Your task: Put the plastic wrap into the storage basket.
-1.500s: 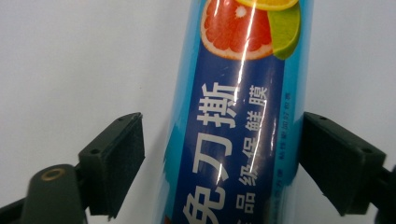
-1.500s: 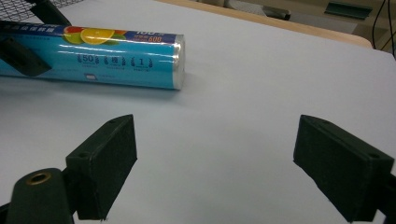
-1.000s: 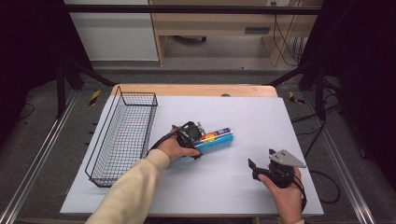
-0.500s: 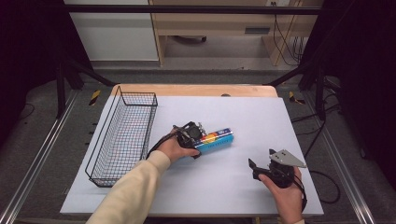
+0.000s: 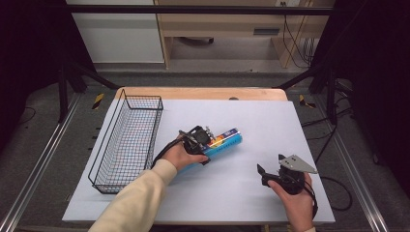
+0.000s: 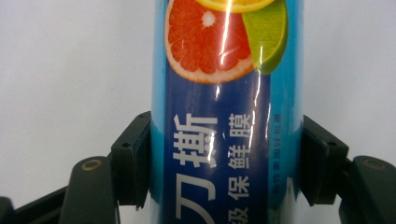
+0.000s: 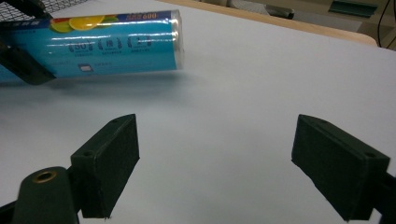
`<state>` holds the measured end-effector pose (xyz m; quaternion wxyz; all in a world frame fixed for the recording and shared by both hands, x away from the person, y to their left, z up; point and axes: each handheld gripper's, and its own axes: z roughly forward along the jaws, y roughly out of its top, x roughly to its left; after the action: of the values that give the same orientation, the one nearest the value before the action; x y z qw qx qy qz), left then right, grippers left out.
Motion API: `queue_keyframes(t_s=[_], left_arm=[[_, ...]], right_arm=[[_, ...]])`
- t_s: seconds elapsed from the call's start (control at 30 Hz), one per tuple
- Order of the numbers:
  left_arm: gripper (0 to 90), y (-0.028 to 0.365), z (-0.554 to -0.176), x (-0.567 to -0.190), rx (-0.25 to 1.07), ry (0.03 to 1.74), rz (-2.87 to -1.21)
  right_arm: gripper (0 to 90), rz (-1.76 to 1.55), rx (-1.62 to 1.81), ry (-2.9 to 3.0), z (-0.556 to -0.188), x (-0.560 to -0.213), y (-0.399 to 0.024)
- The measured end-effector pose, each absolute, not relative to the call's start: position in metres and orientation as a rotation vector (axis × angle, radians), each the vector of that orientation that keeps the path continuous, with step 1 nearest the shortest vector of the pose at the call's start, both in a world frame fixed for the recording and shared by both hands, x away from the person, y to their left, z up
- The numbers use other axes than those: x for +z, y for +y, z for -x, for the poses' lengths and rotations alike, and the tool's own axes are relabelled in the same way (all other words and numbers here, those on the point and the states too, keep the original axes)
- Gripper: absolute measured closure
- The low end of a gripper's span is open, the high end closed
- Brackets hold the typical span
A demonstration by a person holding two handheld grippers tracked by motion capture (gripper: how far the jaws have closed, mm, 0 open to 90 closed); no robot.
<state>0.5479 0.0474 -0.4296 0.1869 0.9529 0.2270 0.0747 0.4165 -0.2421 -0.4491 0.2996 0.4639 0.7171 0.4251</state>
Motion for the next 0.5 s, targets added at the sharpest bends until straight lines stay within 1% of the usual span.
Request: queue_keyframes(t_s=[0.5], left_arm=[[32.1,0.04,-0.523,-0.398,0.255,0.604,-2.632]], right_arm=[[15.4,-1.238,1.137,1.905,-0.417,-0.45,-0.241]])
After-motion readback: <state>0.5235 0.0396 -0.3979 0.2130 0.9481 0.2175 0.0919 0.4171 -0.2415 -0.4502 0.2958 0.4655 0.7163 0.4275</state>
